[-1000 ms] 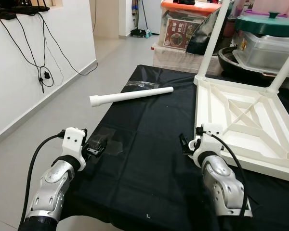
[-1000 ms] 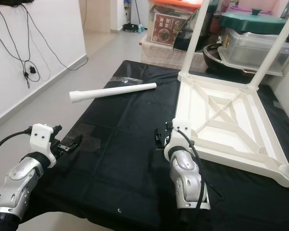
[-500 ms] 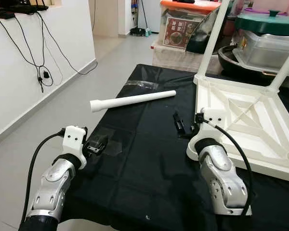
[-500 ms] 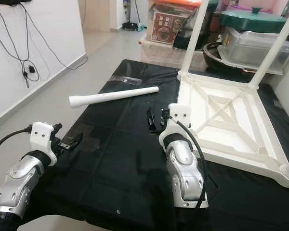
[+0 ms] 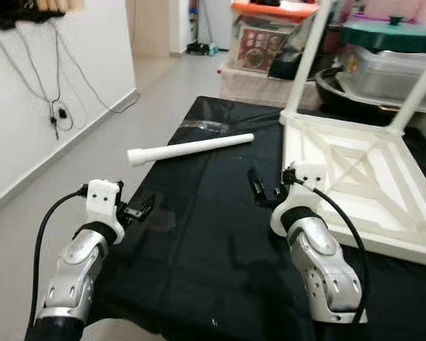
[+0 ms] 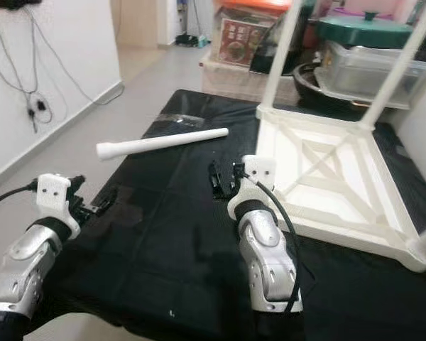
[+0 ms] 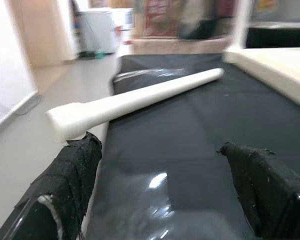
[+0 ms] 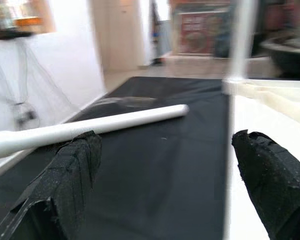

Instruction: Building children table

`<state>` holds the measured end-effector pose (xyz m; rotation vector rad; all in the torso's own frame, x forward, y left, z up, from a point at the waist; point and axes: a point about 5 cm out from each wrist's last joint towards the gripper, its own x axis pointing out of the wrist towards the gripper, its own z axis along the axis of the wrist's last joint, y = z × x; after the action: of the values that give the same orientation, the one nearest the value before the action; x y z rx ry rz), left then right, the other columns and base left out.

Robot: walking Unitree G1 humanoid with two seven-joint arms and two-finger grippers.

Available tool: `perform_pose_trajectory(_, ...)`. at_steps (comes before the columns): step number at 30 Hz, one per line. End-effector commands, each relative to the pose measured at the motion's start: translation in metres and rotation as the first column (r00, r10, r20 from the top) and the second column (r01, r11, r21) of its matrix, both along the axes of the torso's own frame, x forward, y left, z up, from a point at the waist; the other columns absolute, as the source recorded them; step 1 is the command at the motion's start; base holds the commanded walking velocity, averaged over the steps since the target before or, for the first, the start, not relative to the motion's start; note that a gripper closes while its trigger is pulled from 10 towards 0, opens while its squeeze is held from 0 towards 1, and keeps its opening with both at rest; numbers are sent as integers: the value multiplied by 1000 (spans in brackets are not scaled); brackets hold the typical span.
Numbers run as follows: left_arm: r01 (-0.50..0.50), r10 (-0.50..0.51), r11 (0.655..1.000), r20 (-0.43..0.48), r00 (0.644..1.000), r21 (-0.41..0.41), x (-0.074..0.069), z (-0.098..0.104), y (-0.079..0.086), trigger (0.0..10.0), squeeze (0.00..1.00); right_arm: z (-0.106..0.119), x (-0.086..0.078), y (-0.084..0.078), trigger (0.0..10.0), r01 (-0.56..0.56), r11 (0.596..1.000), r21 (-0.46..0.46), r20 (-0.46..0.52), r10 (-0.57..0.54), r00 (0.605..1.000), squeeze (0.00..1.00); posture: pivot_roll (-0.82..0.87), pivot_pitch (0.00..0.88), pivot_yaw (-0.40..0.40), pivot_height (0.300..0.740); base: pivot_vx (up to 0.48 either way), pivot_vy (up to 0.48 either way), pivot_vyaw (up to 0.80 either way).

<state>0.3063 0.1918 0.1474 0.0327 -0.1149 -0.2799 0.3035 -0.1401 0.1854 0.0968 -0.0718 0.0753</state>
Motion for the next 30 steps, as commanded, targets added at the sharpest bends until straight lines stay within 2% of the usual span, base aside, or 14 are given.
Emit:
perform_pose_trajectory(1,3,-3,1000,26,1000,-10,2,8,-1,10000,0,6,0,1,10000,-6,1000,0,34,6,999,0,95,0,-74,740,0,480,-800)
perform_pose_trajectory(10,15,-16,1000,80,997,3,0,23,-2,10000,0,8,0,6,10000,-22,1000,-2,46,22,999,0,104,0,-78,740,0,480,-800)
perform_pose_trajectory(19,23,-24,1000,105,994,8,3,30,-6,10000,0,10,1,7,10000,-31,1000,1,53,31,998,0,102,0,-78,740,0,480,-800)
perform_pose_trajectory(25,34,-38,999,162,986,30,5,45,-9,10000,0,10,2,7,10000,-33,999,4,61,33,998,0,109,0,-77,740,0,480,-800)
perform_pose_trajectory(30,40,-44,999,177,983,31,6,52,-10,10000,0,12,3,9,10000,-42,999,-1,70,42,997,0,108,0,-79,740,0,480,0)
